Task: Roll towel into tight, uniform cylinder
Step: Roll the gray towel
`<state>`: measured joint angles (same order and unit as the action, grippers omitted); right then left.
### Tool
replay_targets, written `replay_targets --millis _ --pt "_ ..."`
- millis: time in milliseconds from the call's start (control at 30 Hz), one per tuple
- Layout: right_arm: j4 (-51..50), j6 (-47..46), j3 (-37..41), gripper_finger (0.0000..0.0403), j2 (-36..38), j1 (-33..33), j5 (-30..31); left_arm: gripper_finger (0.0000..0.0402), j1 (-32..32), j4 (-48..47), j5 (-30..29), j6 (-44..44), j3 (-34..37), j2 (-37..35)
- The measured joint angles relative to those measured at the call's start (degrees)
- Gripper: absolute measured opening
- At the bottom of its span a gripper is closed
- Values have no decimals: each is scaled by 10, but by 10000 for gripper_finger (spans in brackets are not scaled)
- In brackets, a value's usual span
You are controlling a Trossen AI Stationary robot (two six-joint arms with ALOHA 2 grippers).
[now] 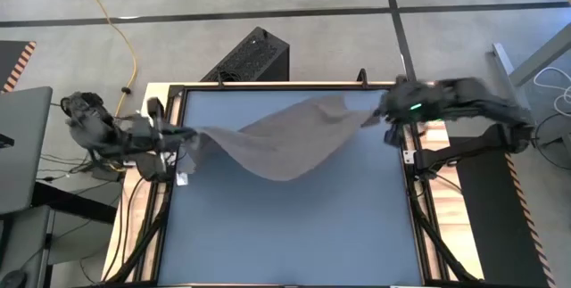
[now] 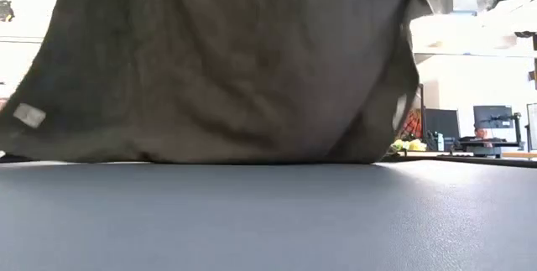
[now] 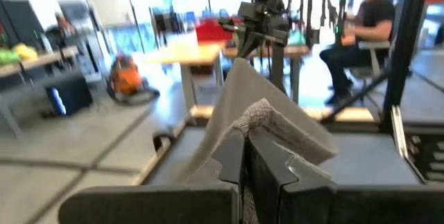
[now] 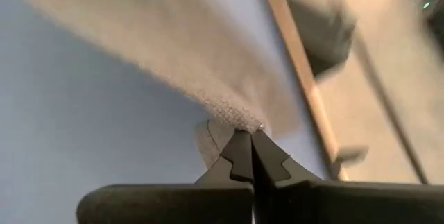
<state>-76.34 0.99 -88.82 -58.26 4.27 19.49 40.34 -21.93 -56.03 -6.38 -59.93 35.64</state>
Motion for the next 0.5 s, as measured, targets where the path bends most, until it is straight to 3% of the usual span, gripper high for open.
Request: replay_targets --millis 267,500 --pt "120 66 -103 6 46 0 33 0 0 93 31 -149 -67 3" --pt "227 144 -133 6 36 -1 -1 0 0 97 31 -206 -122 22"
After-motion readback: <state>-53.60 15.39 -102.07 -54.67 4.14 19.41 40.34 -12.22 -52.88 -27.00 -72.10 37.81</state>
